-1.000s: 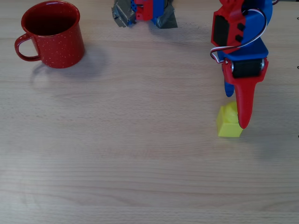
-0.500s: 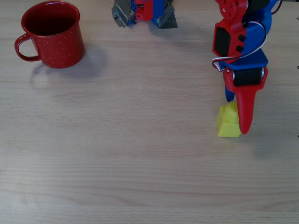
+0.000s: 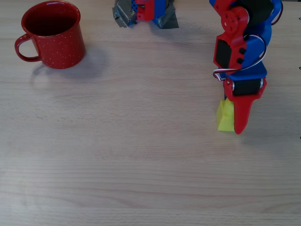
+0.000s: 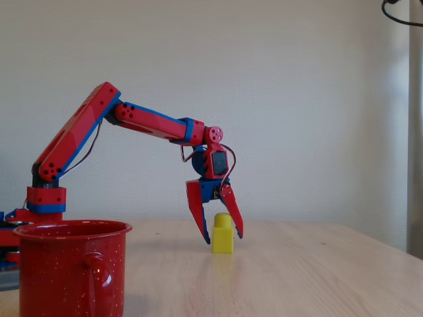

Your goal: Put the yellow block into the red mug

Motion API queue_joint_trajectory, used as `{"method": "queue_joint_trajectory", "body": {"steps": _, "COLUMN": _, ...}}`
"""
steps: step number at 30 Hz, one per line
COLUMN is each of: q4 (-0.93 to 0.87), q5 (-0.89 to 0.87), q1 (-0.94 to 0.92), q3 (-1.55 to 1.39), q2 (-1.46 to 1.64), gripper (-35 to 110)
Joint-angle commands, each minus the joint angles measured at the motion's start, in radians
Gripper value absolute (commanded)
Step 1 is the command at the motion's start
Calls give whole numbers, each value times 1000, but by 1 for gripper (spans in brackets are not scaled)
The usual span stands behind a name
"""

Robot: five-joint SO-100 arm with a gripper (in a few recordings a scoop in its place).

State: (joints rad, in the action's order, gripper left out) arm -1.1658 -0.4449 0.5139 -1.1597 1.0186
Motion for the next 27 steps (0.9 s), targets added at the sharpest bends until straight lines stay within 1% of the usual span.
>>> {"method": "queue_joint_trajectory", "body": {"steps": 1, "q4": 11, "q5": -25, "q1": 11, "q3": 40, "q2": 54, "gripper": 19}}
{"method": "queue_joint_trajectory", "body": {"steps": 6, "q4": 26, "q5": -17, "q1": 8, "q3": 44, "q2": 51, "gripper": 2}}
{"method": "queue_joint_trajectory", "body": {"steps": 7, "q4": 26, "q5": -14, "q1": 8, "q3": 48, "q2": 49, "gripper": 1}}
{"method": "queue_joint_trajectory", "body": {"steps": 13, "q4": 9, "q5": 6, "q1": -5, "q3": 58, "q2": 57, "gripper": 0}}
{"method": "queue_joint_trajectory", "body": {"steps": 18, "q4": -38, "q5": 17, "q1": -35, "q3": 87, "q2": 94, "gripper": 0}}
{"method": "queue_joint_trajectory", "body": {"steps": 27, "q4": -124, "q5": 109, "q1": -83, "q3": 140, "q2": 210, "gripper": 0}}
